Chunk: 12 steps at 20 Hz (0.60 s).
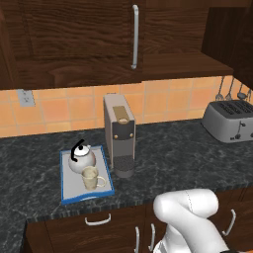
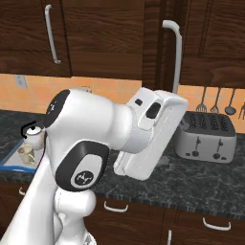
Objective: Pick the kettle from the counter and place it on the tray. Then pick the mug from the cabinet and place it on the tray. Then close the cabinet doors.
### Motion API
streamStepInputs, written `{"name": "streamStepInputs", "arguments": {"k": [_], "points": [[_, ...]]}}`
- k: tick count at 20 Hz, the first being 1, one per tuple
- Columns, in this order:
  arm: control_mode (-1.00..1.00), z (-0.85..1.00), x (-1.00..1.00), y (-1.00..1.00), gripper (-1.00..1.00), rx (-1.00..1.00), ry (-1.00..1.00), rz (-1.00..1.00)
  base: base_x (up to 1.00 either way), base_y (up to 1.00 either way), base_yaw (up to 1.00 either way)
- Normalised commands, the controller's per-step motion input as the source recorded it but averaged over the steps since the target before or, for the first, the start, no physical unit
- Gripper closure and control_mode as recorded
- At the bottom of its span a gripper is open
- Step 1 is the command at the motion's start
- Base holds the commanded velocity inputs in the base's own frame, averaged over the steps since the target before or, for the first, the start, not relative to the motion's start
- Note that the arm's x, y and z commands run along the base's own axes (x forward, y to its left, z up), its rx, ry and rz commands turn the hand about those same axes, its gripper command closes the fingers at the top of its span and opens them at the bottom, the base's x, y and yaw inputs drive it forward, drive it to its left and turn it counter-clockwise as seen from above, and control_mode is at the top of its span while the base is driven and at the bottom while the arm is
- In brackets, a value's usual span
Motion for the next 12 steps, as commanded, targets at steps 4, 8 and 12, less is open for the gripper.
{"name": "streamStepInputs", "arguments": {"k": [4, 8, 12], "points": [[-1.00, 0.00, 0.59, -0.05, -1.00, -0.08, 0.00, 0.01, 0.00, 0.00, 0.00], [-1.00, 0.00, 0.50, 0.02, -1.00, -0.08, 0.00, 0.08, 0.00, 0.00, 0.00], [-1.00, 0.00, 0.55, 0.24, -1.00, -0.09, 0.00, 0.14, 0.00, 0.00, 0.00]]}}
